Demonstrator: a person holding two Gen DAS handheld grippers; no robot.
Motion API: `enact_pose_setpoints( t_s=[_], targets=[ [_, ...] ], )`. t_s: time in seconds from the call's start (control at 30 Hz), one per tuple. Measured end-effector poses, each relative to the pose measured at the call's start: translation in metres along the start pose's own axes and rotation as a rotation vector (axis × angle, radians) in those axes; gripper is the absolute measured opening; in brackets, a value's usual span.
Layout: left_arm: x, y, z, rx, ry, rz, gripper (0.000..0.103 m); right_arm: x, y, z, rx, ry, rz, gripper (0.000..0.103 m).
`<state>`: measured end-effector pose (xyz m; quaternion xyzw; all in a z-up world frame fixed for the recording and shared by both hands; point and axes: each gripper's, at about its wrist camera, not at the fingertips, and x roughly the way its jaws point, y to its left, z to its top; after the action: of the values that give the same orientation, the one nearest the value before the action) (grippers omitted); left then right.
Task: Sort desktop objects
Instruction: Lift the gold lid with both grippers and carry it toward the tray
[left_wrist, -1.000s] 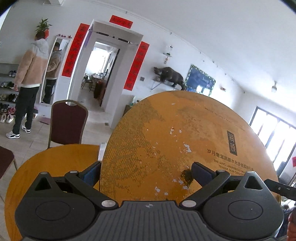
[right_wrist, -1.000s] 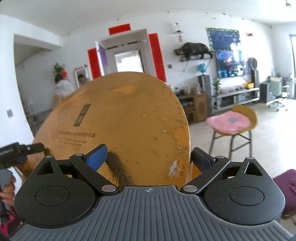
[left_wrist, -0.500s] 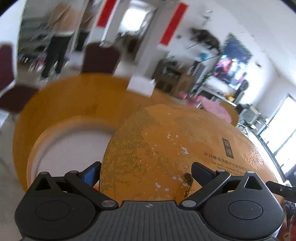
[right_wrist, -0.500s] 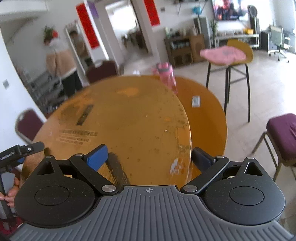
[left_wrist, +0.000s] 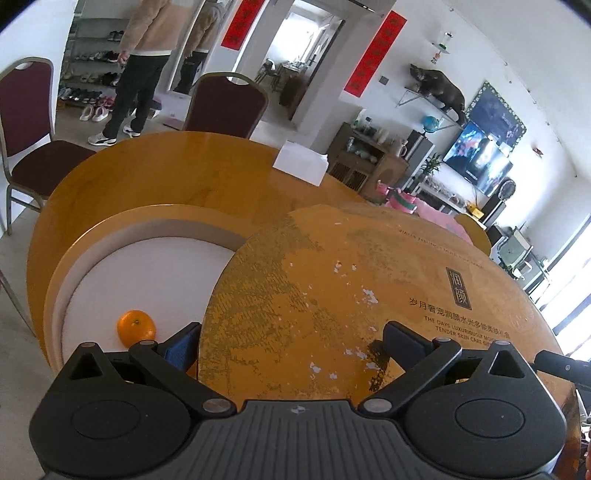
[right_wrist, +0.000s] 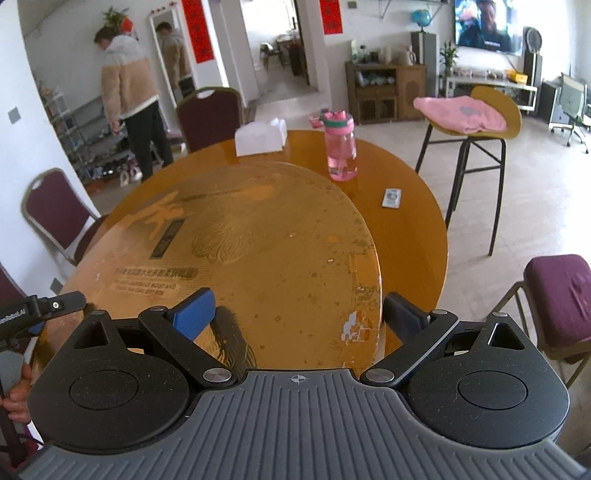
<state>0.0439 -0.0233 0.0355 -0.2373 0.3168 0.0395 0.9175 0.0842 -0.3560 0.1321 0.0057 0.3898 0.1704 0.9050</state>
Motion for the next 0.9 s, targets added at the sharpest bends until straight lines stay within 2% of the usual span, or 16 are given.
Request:
enact_pose_setpoints(
  t_s=[0.27, 0.5, 0.9],
  targets=[
    [0.001, -0.008, -0.016, 0.014, 0.028, -0.049, 0.101, -0.007, -0.006, 0.003, 0.007, 0.033, -0.039, 0.097],
    [0.011, -0.018, -0.033, 0.027, 0.102, -0.101, 0.101, -0.023, -0.017, -0.011, 0.043, 0.032, -0.120, 0.097],
    [0.032, -0.035, -0.053, 0.050, 0.224, -0.154, 0.101, -0.038, -0.039, -0.036, 0.106, 0.081, -0.214, 0.097]
  ],
)
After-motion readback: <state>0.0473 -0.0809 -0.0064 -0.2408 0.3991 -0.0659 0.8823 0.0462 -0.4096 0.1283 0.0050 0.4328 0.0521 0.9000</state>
